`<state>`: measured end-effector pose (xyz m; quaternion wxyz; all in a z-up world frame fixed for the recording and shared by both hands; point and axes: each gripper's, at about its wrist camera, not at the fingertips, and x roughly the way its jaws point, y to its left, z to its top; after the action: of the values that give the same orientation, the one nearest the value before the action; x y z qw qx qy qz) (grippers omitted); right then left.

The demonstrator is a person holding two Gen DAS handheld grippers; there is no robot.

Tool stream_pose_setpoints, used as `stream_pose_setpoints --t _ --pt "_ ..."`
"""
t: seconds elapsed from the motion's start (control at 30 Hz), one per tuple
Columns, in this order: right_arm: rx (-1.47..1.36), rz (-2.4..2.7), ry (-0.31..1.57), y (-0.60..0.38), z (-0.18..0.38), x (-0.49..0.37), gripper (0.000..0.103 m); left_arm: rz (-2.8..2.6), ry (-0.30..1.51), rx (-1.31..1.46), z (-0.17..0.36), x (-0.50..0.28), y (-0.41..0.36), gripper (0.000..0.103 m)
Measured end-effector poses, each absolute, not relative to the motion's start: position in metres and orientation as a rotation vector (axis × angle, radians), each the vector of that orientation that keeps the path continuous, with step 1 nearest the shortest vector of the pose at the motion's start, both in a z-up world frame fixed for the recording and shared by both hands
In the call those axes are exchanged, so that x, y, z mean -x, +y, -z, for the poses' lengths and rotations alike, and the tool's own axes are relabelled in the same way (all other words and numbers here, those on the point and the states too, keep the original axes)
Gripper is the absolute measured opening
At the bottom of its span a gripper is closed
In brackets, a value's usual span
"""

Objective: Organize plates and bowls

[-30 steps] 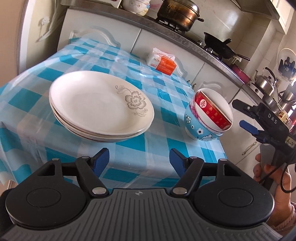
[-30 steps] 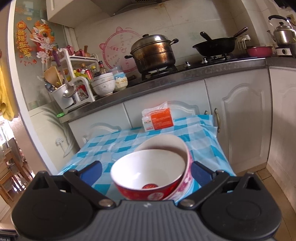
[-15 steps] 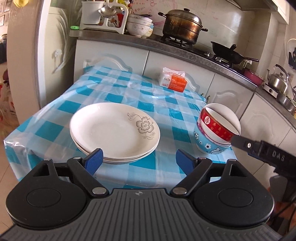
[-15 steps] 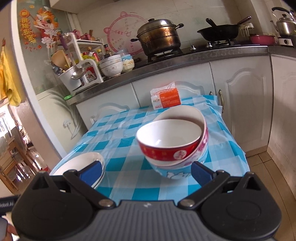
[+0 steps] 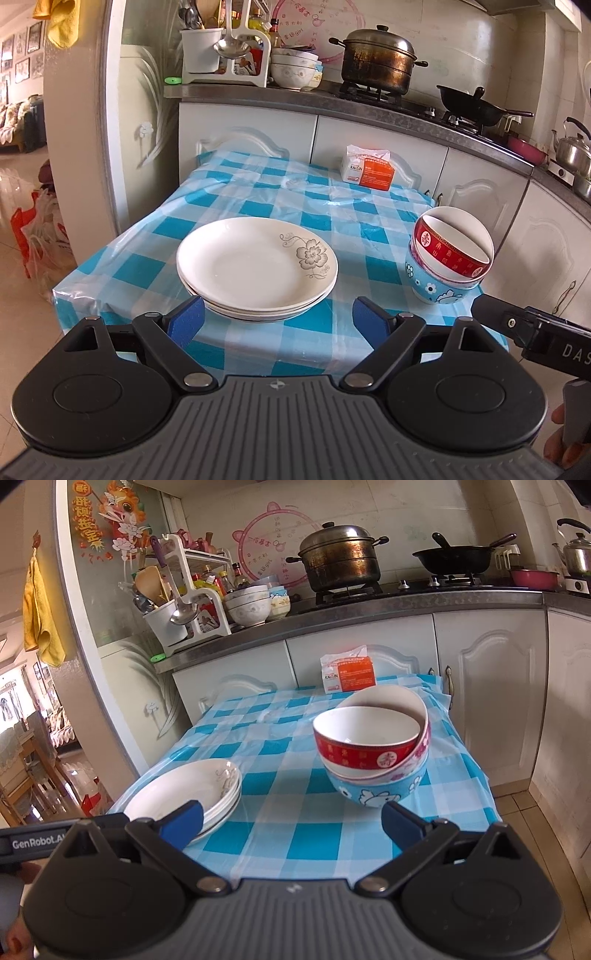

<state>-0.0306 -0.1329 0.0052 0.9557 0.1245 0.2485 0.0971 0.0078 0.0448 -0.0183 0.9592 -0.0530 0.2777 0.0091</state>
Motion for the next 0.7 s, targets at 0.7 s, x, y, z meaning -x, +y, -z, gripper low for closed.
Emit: stream_pose_setpoints --t 0.7 --pt "-0.215 -0.145 0.523 -0.127 0.004 0.047 0.102 -0.067 0.548 0.043 0.026 -0.001 0.042 0.103"
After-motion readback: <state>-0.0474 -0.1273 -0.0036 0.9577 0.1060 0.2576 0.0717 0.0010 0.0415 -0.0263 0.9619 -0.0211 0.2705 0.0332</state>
